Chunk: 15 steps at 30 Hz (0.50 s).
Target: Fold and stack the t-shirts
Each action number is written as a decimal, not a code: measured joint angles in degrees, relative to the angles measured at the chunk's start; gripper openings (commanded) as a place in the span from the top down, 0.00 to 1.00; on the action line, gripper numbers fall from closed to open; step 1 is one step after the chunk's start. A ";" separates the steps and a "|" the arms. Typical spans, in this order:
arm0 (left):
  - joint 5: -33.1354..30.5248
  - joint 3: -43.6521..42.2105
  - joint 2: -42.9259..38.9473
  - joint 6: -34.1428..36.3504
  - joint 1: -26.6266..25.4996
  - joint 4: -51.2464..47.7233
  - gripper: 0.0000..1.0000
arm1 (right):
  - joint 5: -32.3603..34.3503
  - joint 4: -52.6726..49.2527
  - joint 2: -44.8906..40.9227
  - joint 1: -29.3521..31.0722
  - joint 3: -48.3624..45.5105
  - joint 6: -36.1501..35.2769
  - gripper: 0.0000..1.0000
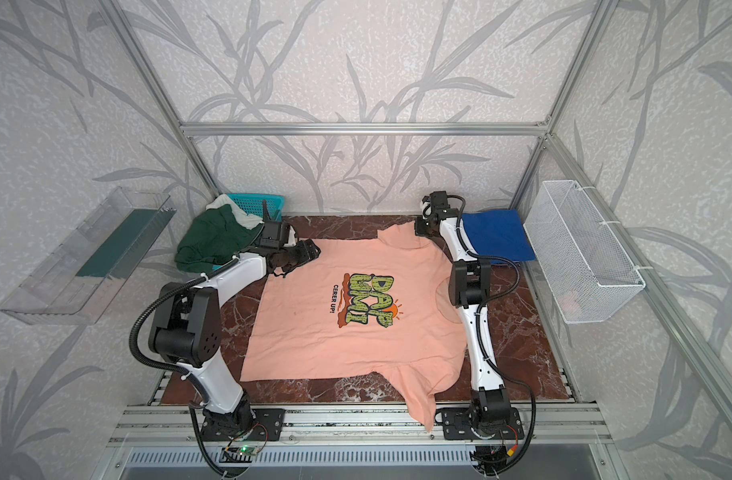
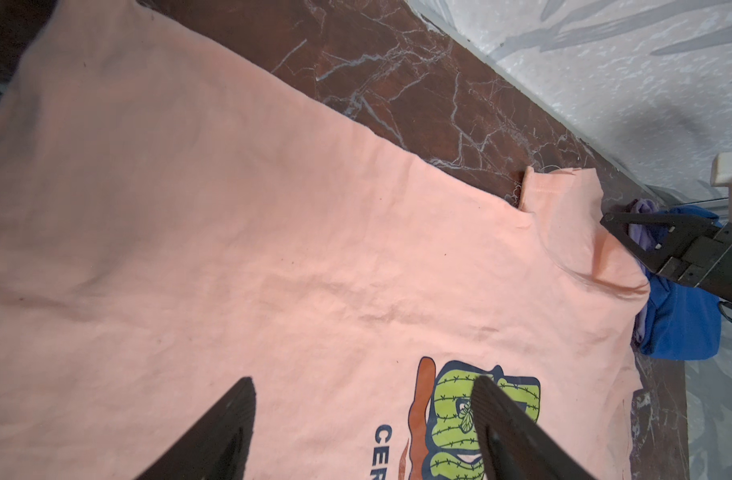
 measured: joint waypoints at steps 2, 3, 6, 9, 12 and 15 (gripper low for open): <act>0.00 1.16 0.96 0.28 0.20 -0.02 0.19 | 0.02 -0.13 0.02 0.00 0.15 -0.76 1.00; 0.02 1.90 1.57 0.37 0.33 -0.11 0.19 | 0.09 -0.33 0.00 0.00 0.33 -1.03 1.00; 0.09 3.39 2.95 0.57 0.70 -0.07 0.19 | 0.48 -0.48 0.00 0.00 0.72 -1.53 1.00; 0.15 4.17 3.87 0.90 0.87 -0.20 0.19 | 0.76 -0.87 0.00 0.00 0.74 -1.88 1.00; 0.17 5.09 4.46 1.11 1.16 -0.46 0.19 | 1.03 -1.75 -0.09 0.07 0.74 -2.25 1.00; 0.15 6.62 5.22 1.40 1.16 -0.74 0.19 | 0.94 -2.99 -0.48 0.04 0.74 -2.60 1.00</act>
